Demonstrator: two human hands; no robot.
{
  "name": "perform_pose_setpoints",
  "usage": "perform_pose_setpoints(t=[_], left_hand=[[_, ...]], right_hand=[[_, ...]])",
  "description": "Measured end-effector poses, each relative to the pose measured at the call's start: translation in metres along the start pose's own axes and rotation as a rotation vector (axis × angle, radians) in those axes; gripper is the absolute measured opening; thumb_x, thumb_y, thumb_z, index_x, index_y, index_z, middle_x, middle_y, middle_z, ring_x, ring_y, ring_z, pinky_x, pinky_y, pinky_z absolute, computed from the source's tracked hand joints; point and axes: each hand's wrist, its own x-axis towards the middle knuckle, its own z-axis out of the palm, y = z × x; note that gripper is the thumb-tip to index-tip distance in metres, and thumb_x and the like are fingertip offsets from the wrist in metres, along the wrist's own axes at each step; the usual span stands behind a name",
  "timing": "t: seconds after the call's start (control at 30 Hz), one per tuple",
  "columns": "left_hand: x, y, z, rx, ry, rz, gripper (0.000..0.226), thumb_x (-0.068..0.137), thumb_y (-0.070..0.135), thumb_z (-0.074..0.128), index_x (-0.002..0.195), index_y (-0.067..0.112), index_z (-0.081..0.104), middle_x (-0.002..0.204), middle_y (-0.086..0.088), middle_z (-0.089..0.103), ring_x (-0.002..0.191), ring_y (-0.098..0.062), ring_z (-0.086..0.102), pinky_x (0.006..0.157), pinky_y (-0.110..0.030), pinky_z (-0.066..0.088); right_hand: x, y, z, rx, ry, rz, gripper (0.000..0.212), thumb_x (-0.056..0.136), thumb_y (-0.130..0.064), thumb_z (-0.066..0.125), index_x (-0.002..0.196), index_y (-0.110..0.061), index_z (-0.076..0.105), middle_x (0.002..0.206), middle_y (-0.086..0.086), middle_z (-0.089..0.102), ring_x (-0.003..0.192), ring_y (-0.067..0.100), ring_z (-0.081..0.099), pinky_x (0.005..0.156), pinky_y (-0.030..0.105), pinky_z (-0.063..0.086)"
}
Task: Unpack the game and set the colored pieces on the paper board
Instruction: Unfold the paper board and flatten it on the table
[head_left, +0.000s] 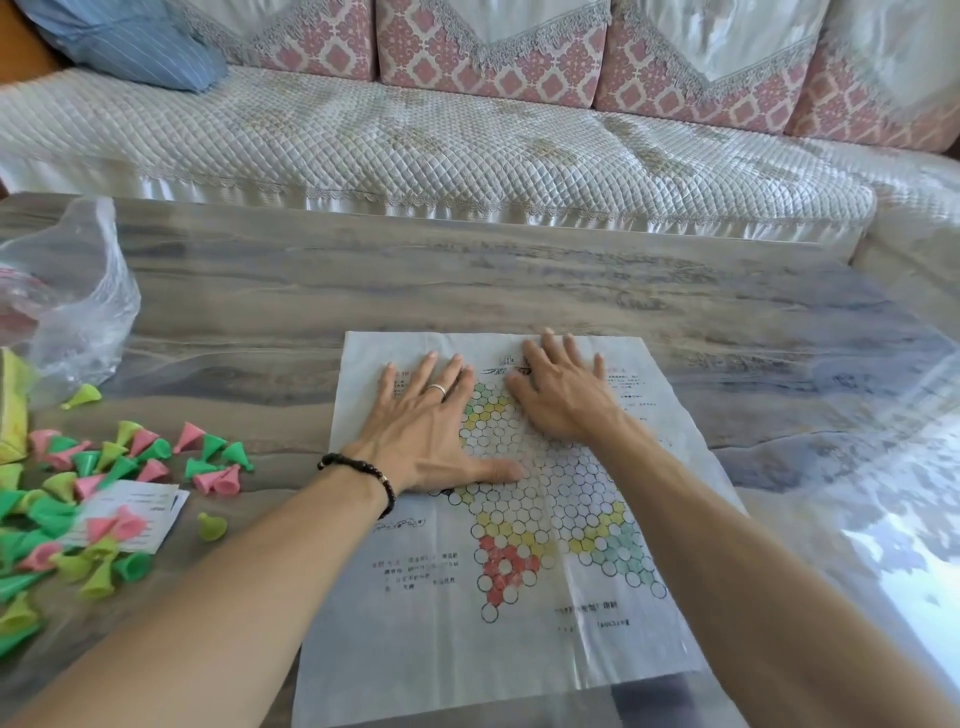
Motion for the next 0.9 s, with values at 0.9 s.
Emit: perform_pose_setpoints(t=[0.9], left_hand=[[-0.069, 0.032, 0.006, -0.055, -0.058, -0.002, 0.111, 0.065, 0.096, 0.015, 0.152, 0.032, -0.009, 0.16, 0.002, -0.017, 0.145, -0.022, -0.022, 0.114, -0.06, -0.01]], right_hand=[[-0.133, -0.003, 0.015, -0.012, 0.101, 0.206, 0.063, 0.095, -0.059, 0.017, 0.15, -0.029, 0.016, 0.161, 0.002, 0.003, 0.148, 0.021, -0.006, 0.118, 0.049, -0.002]])
